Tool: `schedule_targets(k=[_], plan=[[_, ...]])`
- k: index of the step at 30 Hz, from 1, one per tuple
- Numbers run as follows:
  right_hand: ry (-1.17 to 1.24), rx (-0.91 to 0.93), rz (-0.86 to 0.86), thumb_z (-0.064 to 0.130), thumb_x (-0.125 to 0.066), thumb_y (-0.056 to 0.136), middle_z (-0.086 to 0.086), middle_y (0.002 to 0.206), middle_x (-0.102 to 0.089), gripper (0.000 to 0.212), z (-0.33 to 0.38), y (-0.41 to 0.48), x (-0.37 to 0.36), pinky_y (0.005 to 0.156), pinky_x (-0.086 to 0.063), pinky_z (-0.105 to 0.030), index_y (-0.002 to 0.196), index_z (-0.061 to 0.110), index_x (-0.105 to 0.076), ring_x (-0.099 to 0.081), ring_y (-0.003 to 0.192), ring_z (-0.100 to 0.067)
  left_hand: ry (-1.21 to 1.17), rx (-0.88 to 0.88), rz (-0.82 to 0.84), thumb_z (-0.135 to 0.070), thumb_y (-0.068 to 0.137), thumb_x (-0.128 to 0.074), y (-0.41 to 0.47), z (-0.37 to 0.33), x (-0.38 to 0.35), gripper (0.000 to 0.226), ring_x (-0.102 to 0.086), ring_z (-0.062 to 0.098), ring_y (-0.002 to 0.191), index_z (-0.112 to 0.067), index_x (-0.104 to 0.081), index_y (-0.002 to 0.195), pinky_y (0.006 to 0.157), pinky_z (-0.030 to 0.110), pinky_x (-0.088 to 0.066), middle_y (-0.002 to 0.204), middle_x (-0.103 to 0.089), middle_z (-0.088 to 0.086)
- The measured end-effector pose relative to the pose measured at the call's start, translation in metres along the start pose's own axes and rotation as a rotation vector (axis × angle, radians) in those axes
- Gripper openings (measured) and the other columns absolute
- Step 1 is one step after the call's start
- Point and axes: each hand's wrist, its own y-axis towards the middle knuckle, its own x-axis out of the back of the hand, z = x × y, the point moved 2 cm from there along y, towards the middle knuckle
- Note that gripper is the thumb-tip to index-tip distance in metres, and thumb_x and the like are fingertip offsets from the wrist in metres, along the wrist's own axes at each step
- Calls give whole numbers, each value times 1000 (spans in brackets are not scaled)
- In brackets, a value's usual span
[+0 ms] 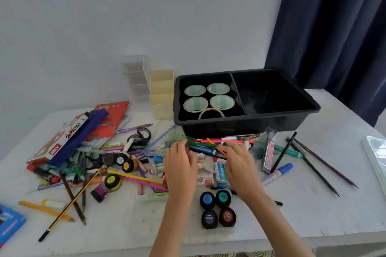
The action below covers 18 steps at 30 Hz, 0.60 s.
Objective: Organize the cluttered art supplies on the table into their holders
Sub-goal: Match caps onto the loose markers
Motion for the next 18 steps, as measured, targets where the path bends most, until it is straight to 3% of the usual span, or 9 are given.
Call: schedule_targets(k=[4, 8, 11, 18], plan=[[-49, -10, 15, -15, -71, 59, -14, 116, -63, 54, -15, 16, -5, 83, -52, -44, 108, 6, -66, -59, 103, -33, 157, 52, 54, -36, 93, -50, 14, 8, -2, 38, -39, 17, 122, -19, -50, 127, 102, 30, -30, 129, -51, -2], [46, -20, 81, -11, -61, 77, -12, 127, -57, 47, -24, 23, -8, 97, -42, -40, 121, 7, -60, -51, 116, -30, 274, 101, 94, -52, 91, -45, 18, 23, -5, 47, -30, 16, 129, -25, -48, 130, 103, 32, -20, 140, -41, -5], [143, -38, 115, -3, -53, 87, -5, 129, -54, 44, -27, 24, -8, 103, -35, -31, 129, 12, -54, -45, 120, -21, 268, 131, 103, -49, 91, -48, 17, 25, -7, 46, -29, 16, 129, -26, -49, 130, 101, 32, -18, 139, -41, -5], [261, -49, 41, 8, -63, 86, 5, 118, -56, 44, -22, 24, 2, 94, -33, -20, 128, 18, -53, -47, 110, -11, 299, 123, 108, -38, 87, -58, 25, 28, -3, 42, -32, 23, 123, -22, -56, 126, 93, 36, -24, 130, -46, 1]])
